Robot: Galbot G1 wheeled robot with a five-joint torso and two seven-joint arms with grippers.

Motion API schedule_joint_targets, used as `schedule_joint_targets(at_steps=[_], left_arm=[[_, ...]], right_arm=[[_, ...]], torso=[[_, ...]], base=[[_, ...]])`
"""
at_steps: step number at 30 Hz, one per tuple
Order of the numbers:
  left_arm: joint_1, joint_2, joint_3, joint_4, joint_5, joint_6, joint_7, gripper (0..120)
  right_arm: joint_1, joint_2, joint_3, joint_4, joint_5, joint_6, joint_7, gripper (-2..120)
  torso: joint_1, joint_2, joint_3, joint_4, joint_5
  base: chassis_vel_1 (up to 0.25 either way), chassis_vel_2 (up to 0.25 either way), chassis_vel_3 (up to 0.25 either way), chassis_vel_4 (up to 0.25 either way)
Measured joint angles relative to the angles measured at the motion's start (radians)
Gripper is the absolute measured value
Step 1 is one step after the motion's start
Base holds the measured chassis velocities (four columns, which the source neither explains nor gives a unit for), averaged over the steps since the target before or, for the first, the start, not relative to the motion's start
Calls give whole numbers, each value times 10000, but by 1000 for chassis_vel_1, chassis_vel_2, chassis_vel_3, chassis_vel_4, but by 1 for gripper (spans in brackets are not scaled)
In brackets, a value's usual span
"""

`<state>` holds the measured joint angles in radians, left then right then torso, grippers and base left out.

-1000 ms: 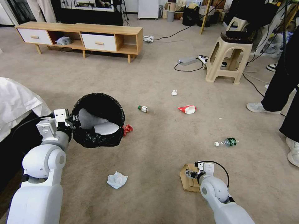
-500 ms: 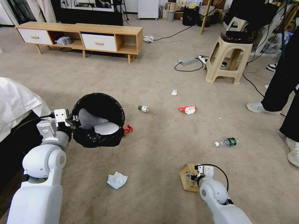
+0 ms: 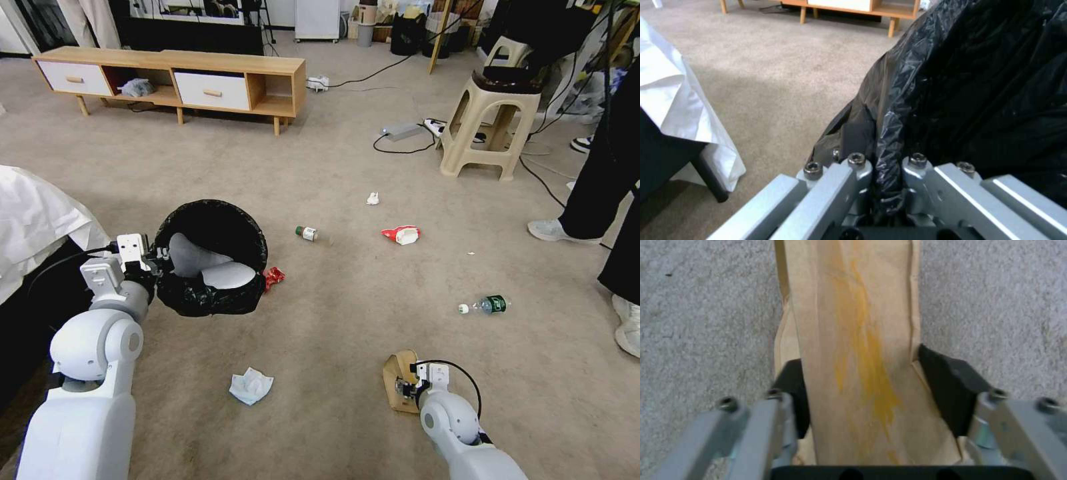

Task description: Pick up the trash bin and place the garbage on the floor into it.

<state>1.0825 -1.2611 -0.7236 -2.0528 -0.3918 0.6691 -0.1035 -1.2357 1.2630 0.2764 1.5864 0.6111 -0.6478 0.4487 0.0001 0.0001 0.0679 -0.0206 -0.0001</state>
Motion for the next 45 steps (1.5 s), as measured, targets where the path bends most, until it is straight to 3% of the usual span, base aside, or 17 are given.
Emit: schedule_joint_targets(at_steps=[3, 5, 10, 11, 15, 32, 38, 40, 45], left_arm=[[3, 0, -1, 0, 5, -4, 5, 0], [10, -1, -5, 0, 17, -9, 10, 0], [12, -12, -6, 9, 52, -19, 22, 0], [12, -16, -6, 13, 75, -23, 30, 0], [13, -25, -2, 15, 89, -25, 36, 0], [65, -41, 122, 91, 139, -22, 36, 0], [63, -33, 179, 162, 126, -3, 32, 0], [75, -14, 228, 195, 84, 21, 30, 0], [113, 41, 249, 218, -17, 59, 29, 0]], right_arm=[[5, 1, -8, 0, -11, 20, -3, 48], [11, 0, -17, 0, -26, 57, -17, 37], [10, -1, -20, 0, -63, 94, -32, 24], [6, 1, -20, 0, -87, 119, -39, 14], [-5, 2, -14, 3, -131, 166, -63, 0], [-341, -47, 704, 1022, -994, 1001, -277, 0], [-472, -61, 1011, 1619, -1894, 1708, -486, 0], [-493, -40, 1233, 1820, -3309, 2726, -820, 0], [-589, -82, 1496, 2382, -3514, 3153, -1120, 0]], torso=[[0, 0, 0, 1, 0], [0, 0, 0, 0, 0], [0, 0, 0, 0, 0], [-1, 0, 0, 1, 0], [-1, 0, 0, 0, 0], [0, 0, 0, 0, 1], [0, 0, 0, 0, 0], [0, 0, 0, 0, 1], [-1, 0, 0, 1, 1]], base=[[0, 0, 0, 0], [0, 0, 0, 0], [0, 0, 0, 0], [0, 0, 0, 0], [0, 0, 0, 0], [0, 0, 0, 0], [0, 0, 0, 0], [0, 0, 0, 0], [0, 0, 0, 0]])
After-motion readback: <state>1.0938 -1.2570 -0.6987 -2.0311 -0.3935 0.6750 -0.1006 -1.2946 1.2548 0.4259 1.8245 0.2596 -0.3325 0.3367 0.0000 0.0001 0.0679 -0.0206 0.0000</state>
